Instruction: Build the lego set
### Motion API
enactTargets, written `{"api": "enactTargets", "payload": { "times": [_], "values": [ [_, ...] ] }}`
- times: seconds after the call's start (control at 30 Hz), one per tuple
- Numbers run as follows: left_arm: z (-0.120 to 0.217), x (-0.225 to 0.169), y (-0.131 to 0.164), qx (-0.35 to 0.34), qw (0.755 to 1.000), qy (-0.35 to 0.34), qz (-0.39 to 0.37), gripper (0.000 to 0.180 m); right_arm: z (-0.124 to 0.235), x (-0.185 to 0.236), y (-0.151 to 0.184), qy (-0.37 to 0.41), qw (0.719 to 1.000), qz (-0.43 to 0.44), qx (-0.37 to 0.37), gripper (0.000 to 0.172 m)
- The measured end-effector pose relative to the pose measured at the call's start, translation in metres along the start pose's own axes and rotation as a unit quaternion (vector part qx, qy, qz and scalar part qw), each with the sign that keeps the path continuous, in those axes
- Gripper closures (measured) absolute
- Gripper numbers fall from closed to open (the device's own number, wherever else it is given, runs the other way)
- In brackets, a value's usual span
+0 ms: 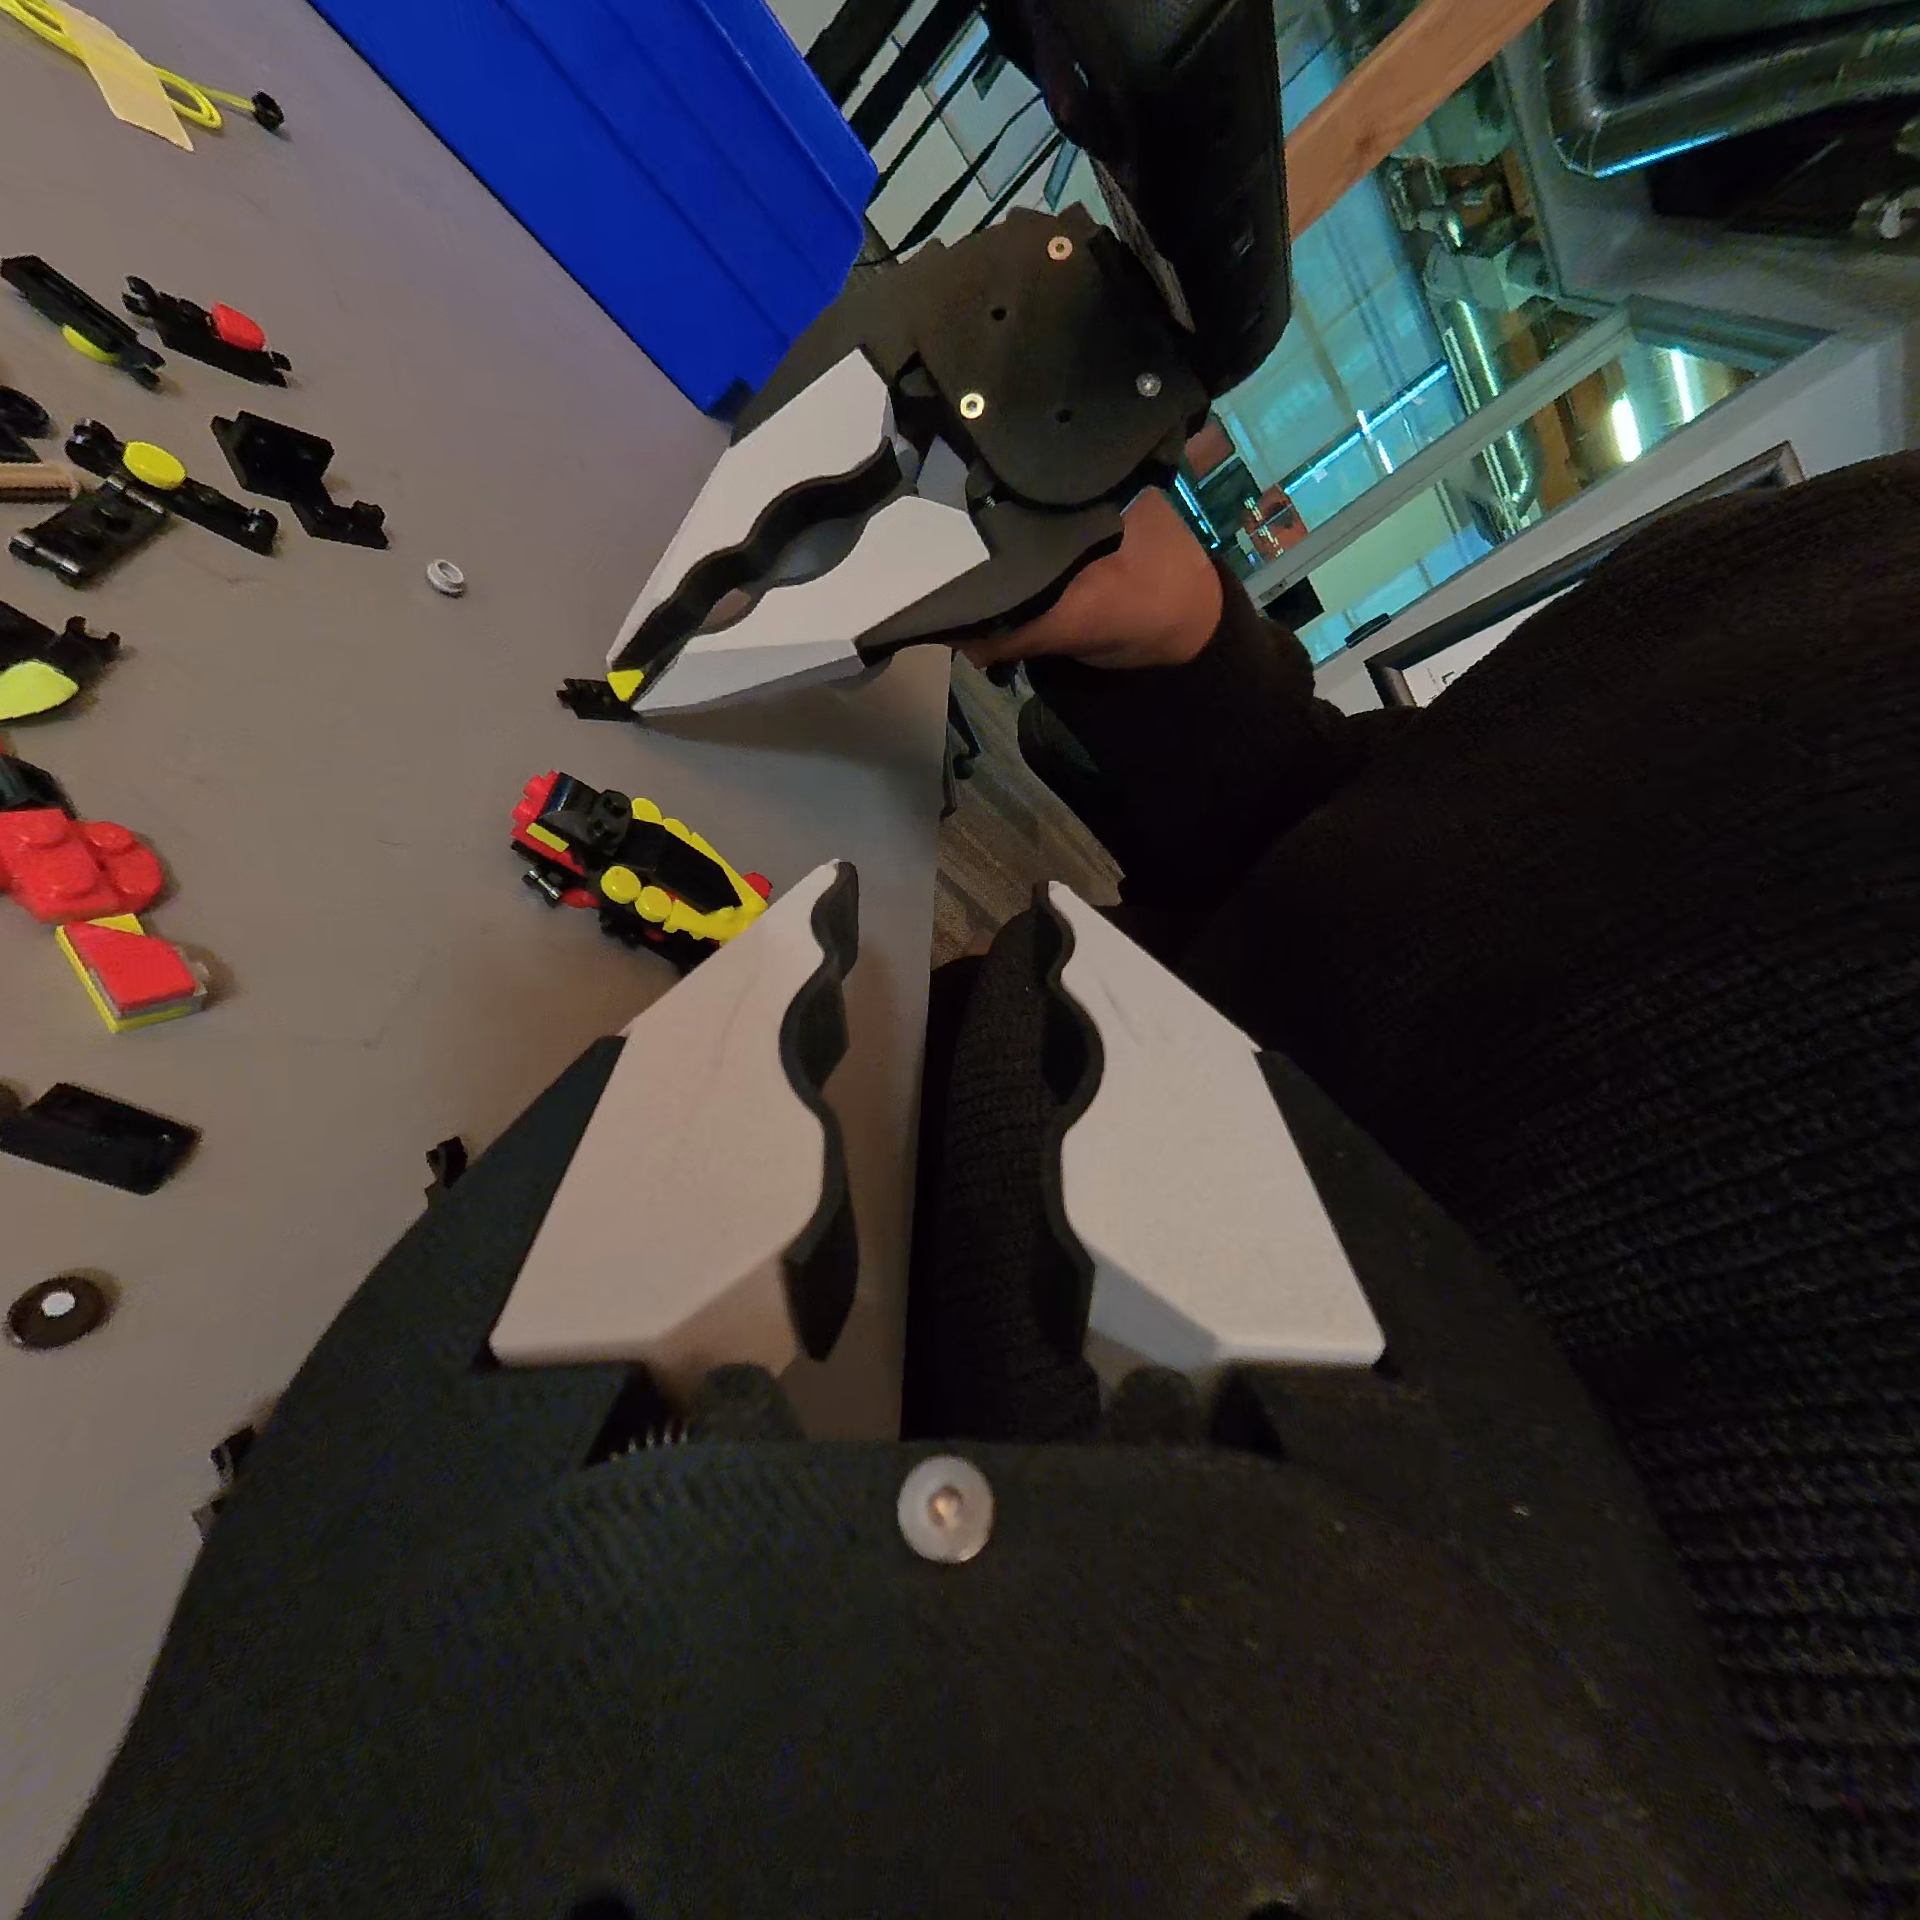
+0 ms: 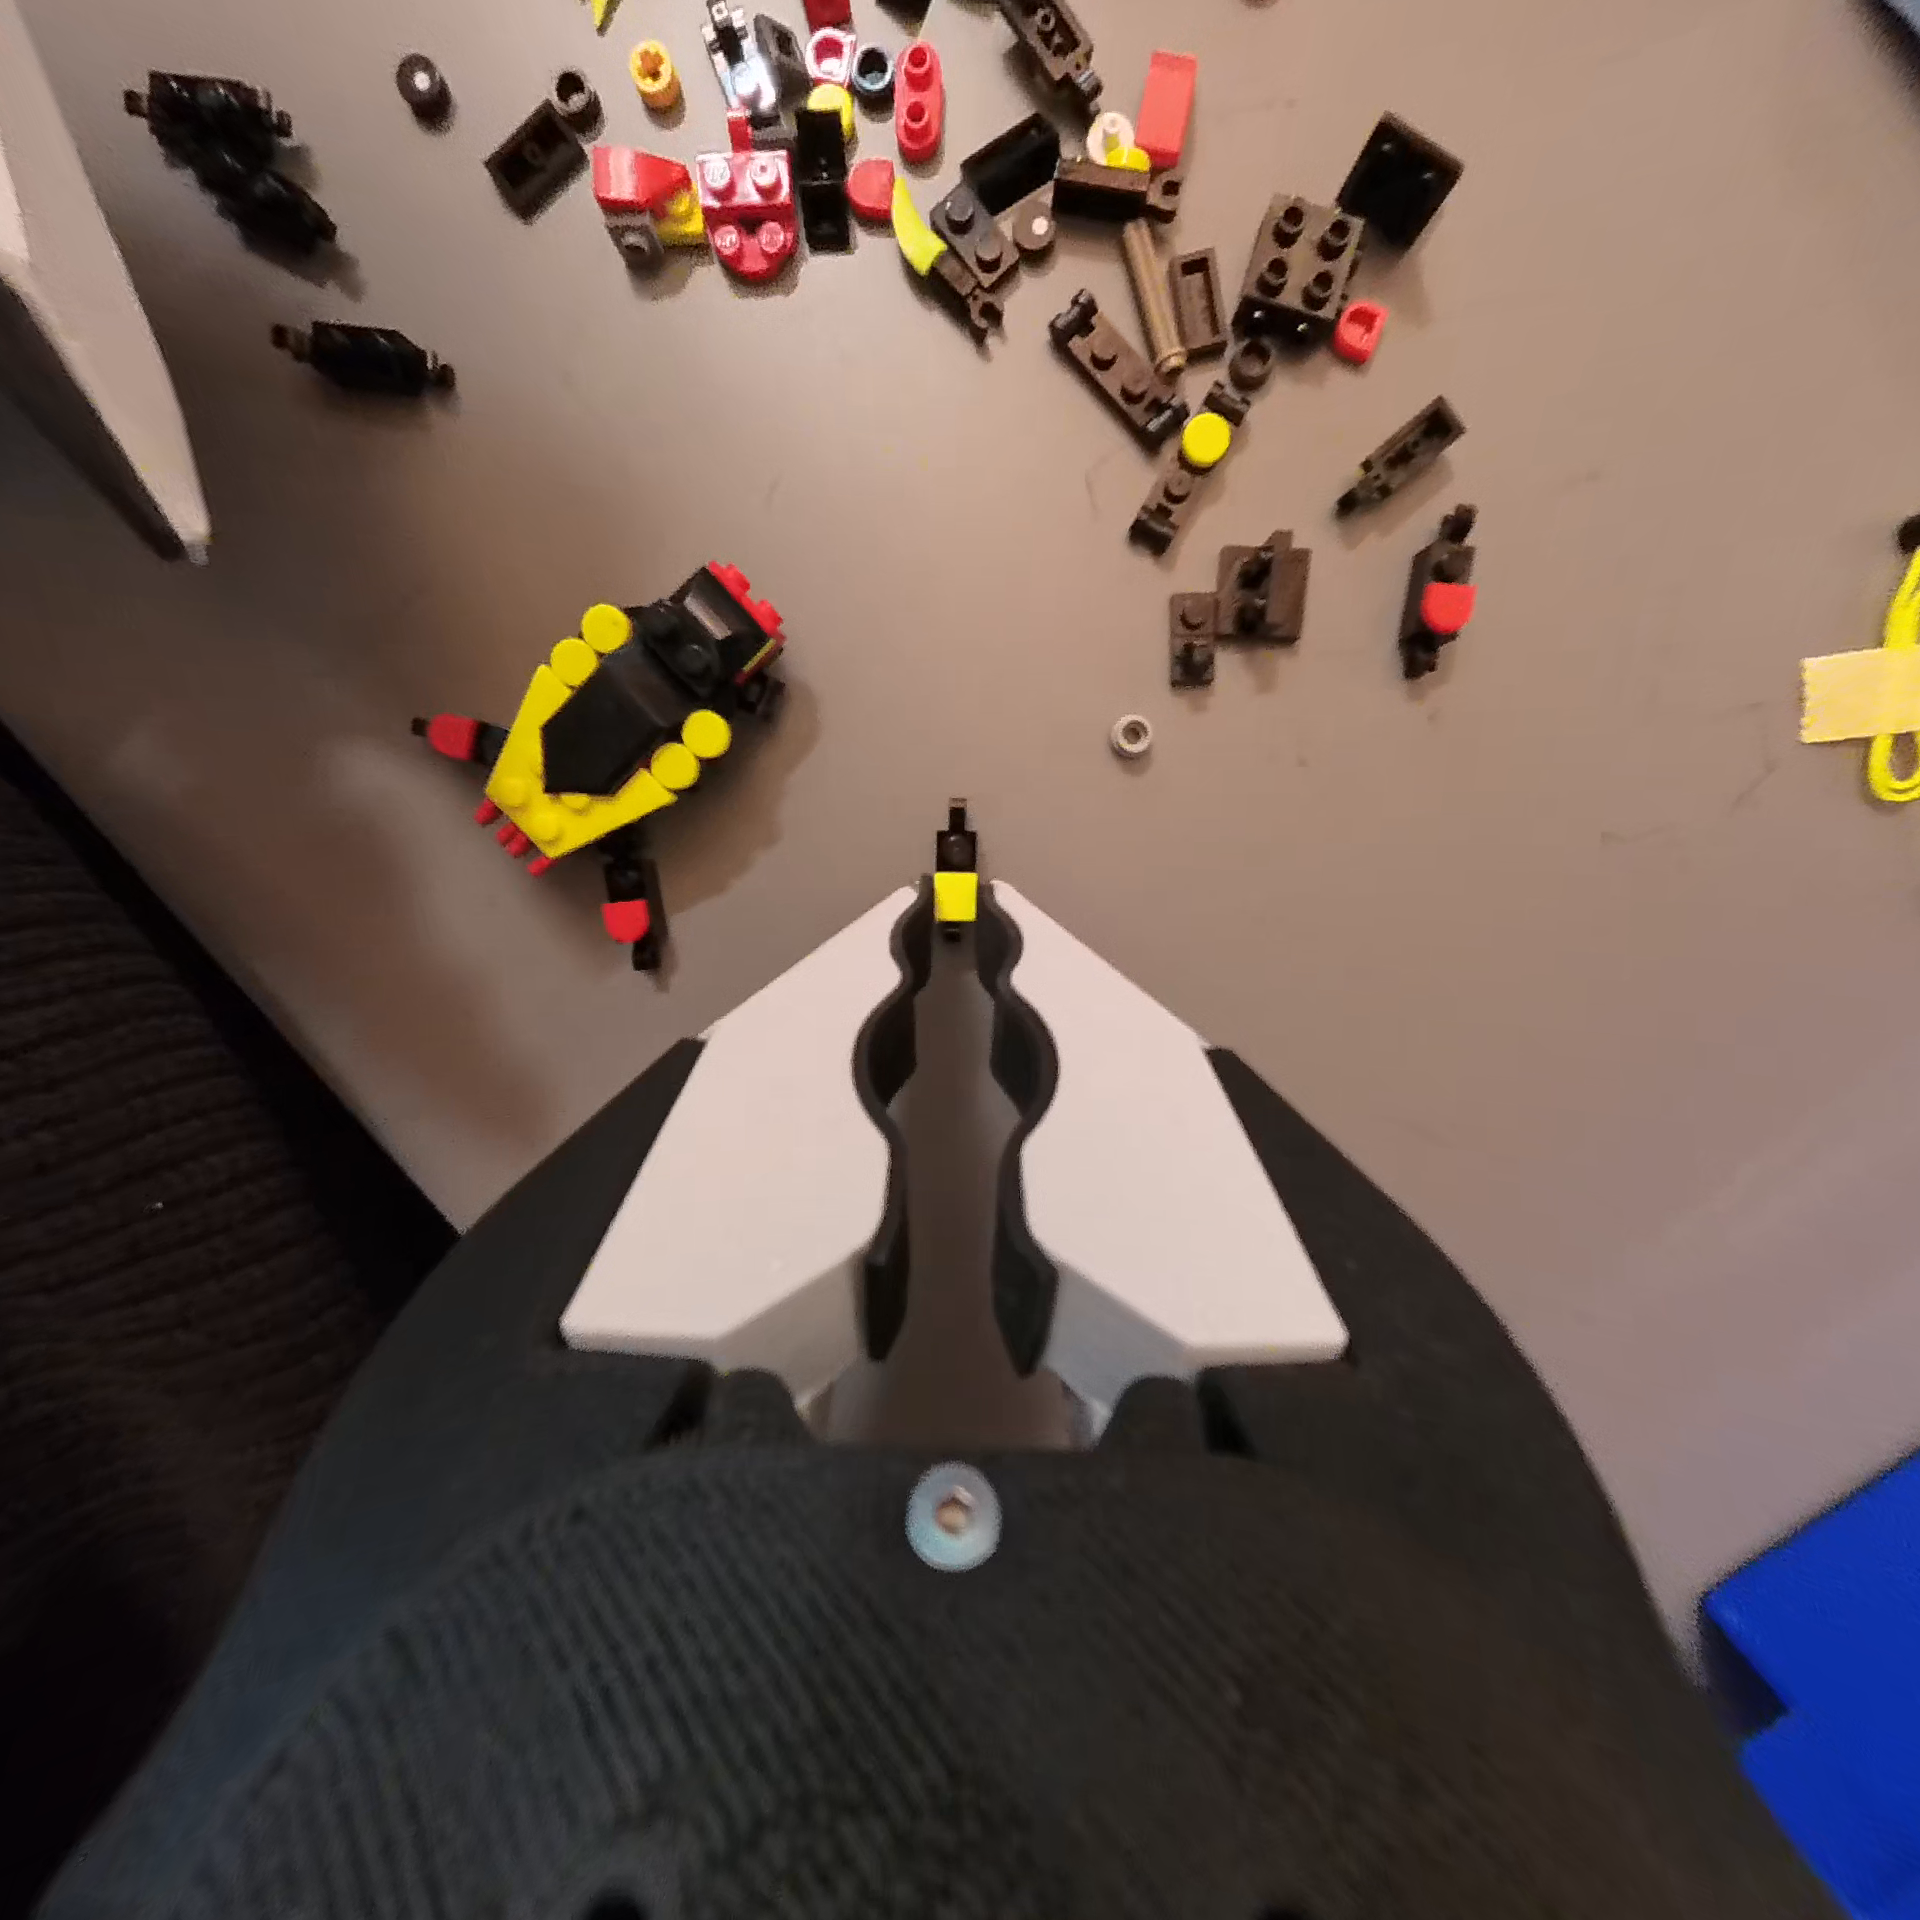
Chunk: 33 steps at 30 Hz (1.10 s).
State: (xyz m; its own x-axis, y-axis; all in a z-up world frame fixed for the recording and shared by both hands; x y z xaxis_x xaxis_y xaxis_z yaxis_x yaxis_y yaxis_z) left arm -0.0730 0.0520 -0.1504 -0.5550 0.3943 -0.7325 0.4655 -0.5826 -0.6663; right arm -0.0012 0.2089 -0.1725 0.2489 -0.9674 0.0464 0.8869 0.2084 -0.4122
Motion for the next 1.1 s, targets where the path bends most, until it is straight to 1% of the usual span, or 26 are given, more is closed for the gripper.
{"api": "enactTargets", "payload": {
  "times": [0.27,0.4,0.5,0.6,0.7,0.77,0.8,0.87,0.97,1.03,1.1],
  "values": [
    [-0.001,0.001,0.0,0.002,1.0,-0.006,-0.003,0.15,-0.002,0.0,-0.009,-0.009,0.997,0.031,0.072,0.165],
    [-0.001,0.0,0.001,0.007,1.0,-0.012,-0.015,0.15,-0.004,0.003,-0.009,0.01,0.995,0.054,0.082,0.165],
    [-0.002,-0.001,0.002,0.01,1.0,-0.013,-0.017,0.15,-0.005,0.002,-0.007,0.01,0.996,0.057,0.067,0.165],
    [-0.003,-0.002,0.003,0.015,0.999,-0.02,-0.026,0.15,-0.006,0.003,-0.003,0.003,0.998,0.059,0.037,0.165],
    [-0.004,0.0,0.003,0.017,0.999,-0.029,-0.028,0.15,0.003,0.007,-0.004,-0.015,0.998,0.053,-0.022,0.165],
    [-0.006,0.0,0.003,0.013,0.999,-0.03,-0.025,0.15,0.013,0.011,-0.006,-0.013,0.995,0.073,-0.062,0.165],
    [-0.006,0.0,0.002,0.009,0.999,-0.031,-0.024,0.15,0.019,0.014,-0.008,-0.006,0.991,0.096,-0.088,0.165],
    [-0.008,0.002,-0.001,-0.006,0.999,-0.039,-0.011,0.149,0.03,0.027,-0.011,0.002,0.975,0.16,-0.152,0.165],
    [-0.012,0.006,-0.005,-0.04,0.997,-0.027,0.058,0.146,0.042,0.054,-0.013,0.02,0.936,0.254,-0.243,0.165],
    [-0.014,0.007,-0.004,-0.059,0.993,-0.002,0.106,0.147,0.045,0.065,-0.013,0.045,0.916,0.293,-0.272,0.166],
    [-0.016,0.007,-0.001,-0.056,0.991,0.008,0.122,0.149,0.044,0.07,-0.013,0.063,0.906,0.312,-0.279,0.166]
  ]
}}
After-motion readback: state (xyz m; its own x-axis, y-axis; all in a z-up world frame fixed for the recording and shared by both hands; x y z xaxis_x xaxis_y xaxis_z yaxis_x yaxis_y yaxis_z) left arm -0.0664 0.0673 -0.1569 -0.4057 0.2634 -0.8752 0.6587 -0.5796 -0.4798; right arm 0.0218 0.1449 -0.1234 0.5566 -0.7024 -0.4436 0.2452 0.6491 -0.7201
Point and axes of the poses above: each gripper's, where its closed fingertips meet, z back along the fingers, y out of its underside, x = y × z across the jaws, the point moved 7 cm from there along z, back along the fingers, and after that the axes turned 2 degrees about -z, right-handed, at the moved point
